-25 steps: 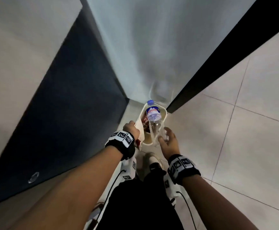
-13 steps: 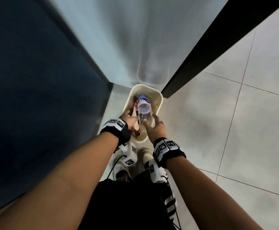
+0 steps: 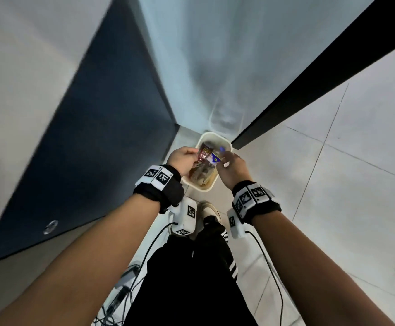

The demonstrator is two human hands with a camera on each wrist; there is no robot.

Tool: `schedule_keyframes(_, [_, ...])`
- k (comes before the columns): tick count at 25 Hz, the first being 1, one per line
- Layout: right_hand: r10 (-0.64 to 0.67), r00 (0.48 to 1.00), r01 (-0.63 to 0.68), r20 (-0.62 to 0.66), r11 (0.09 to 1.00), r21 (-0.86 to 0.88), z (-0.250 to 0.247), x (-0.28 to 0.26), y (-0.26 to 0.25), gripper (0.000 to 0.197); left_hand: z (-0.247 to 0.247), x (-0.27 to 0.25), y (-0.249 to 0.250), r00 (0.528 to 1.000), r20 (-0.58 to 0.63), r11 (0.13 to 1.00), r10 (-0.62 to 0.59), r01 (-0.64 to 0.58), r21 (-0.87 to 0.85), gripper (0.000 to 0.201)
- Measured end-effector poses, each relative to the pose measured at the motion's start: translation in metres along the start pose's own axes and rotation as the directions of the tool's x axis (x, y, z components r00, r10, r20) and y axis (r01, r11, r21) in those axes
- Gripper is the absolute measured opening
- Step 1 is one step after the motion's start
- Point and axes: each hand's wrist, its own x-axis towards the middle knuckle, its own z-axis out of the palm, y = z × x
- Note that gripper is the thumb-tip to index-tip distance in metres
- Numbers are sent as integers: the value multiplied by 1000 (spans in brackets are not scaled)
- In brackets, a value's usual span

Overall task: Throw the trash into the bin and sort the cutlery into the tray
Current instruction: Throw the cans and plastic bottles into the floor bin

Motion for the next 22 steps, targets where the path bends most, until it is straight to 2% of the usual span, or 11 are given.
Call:
schedule_keyframes(4, [-257, 964, 263, 69, 961, -91, -68, -47, -105, 21, -51, -132, 88, 986, -67, 979, 151, -158, -128, 24])
schedule_keyframes(7, [-373, 914, 398, 158, 900, -177, -92, -76, -170, 27, -95, -216, 127, 965, -133, 954, 226, -247, -170, 22])
schedule_keyframes(9, [-476, 854, 509, 208, 849, -145, -102, -95, -218, 27, -126, -267, 143, 933, -233, 928, 276, -322, -190, 21])
schedule_keyframes(12, [-624, 735, 659, 264, 750, -61, -112, -119, -296, 29, -165, -332, 159, 870, -359, 893, 338, -417, -171, 24])
schedule_keyframes(16, [-754, 612, 782, 237, 622, -40, -109, -130, -378, 28, -215, -379, 163, 791, -501, 886, 351, -454, -97, 27])
schedule_keyframes(20, [-774, 582, 813, 249, 552, -184, -81, -111, -445, 32, -278, -391, 157, 701, -632, 905, 331, -425, 2, 27])
schedule_keyframes(22, [-779, 570, 815, 263, 496, -299, -63, -96, -475, 33, -311, -391, 154, 692, -658, 938, 296, -339, 65, 32])
